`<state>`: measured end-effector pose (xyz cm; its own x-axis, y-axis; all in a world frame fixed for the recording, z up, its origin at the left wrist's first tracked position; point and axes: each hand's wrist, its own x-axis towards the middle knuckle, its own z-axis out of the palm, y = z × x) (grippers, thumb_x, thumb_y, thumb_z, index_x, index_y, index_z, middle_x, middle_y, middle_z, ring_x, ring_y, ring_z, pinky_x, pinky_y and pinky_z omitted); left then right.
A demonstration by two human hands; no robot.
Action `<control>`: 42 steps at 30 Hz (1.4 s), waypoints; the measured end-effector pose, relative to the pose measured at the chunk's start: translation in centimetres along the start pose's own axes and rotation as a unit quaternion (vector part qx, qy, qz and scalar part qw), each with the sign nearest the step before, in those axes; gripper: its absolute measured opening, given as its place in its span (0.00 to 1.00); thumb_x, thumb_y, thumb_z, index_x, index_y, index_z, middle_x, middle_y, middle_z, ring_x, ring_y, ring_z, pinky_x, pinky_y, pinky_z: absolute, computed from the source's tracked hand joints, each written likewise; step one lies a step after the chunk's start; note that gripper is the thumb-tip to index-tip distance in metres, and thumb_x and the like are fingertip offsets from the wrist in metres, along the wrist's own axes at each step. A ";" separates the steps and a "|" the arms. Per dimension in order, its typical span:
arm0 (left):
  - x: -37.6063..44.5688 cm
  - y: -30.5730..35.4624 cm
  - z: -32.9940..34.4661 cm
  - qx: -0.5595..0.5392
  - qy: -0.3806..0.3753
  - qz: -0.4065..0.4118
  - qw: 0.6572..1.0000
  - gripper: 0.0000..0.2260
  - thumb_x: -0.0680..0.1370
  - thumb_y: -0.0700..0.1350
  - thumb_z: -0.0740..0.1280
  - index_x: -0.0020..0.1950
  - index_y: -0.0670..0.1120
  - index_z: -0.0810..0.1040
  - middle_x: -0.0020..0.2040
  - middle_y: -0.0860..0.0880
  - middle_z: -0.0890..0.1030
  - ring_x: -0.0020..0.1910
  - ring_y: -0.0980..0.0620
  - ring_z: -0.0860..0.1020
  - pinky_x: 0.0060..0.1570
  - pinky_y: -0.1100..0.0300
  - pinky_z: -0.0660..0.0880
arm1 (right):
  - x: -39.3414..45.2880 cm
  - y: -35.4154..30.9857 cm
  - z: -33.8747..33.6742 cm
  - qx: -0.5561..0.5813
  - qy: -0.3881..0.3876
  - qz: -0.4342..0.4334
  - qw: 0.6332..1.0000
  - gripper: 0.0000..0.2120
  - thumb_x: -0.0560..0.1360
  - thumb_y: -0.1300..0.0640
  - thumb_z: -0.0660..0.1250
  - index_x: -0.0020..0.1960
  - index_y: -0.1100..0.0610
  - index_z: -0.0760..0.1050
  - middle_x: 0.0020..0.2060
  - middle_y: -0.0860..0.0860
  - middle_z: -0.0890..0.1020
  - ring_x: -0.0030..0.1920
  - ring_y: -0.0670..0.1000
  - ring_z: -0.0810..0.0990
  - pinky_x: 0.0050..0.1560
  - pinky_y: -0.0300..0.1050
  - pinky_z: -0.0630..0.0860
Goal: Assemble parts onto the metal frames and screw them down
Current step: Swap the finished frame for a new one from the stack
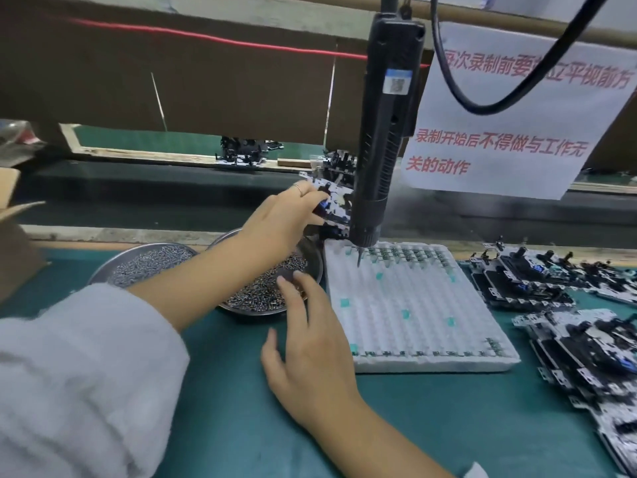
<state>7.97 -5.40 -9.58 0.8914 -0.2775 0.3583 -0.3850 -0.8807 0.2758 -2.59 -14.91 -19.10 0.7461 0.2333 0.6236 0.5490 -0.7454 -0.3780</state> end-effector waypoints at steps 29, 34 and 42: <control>-23.5 -10.6 -5.7 0.175 0.067 -0.145 0.971 0.20 0.76 0.61 0.62 0.49 0.47 0.84 0.44 0.49 0.84 0.45 0.45 0.81 0.45 0.51 0.71 | -1.8 -1.5 -0.6 -0.012 -0.207 -0.239 0.948 0.20 0.77 0.44 0.59 0.60 0.56 0.79 0.60 0.50 0.79 0.61 0.55 0.77 0.59 0.50 0.74; -24.2 -12.4 -5.3 0.151 0.021 -0.255 0.955 0.06 0.74 0.56 0.68 0.45 0.56 0.82 0.44 0.56 0.79 0.49 0.52 0.74 0.47 0.57 0.56 | -1.7 -1.6 -0.6 0.006 -0.228 -0.211 0.951 0.21 0.77 0.44 0.59 0.61 0.56 0.78 0.61 0.50 0.79 0.62 0.56 0.75 0.61 0.52 0.73; -22.9 -12.6 -6.0 -0.035 0.072 -0.319 0.944 0.07 0.76 0.51 0.68 0.37 0.57 0.77 0.37 0.56 0.78 0.40 0.58 0.76 0.53 0.53 0.67 | -1.6 -1.5 -0.4 0.019 -0.237 -0.199 0.951 0.20 0.77 0.45 0.63 0.62 0.56 0.78 0.61 0.50 0.78 0.63 0.55 0.74 0.62 0.54 0.72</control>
<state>-9.05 14.35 -15.89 0.9075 0.3603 0.2158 0.1998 -0.8224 0.5327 -4.78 -14.44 -19.29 0.5574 0.7535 0.3485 0.8299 -0.5180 -0.2075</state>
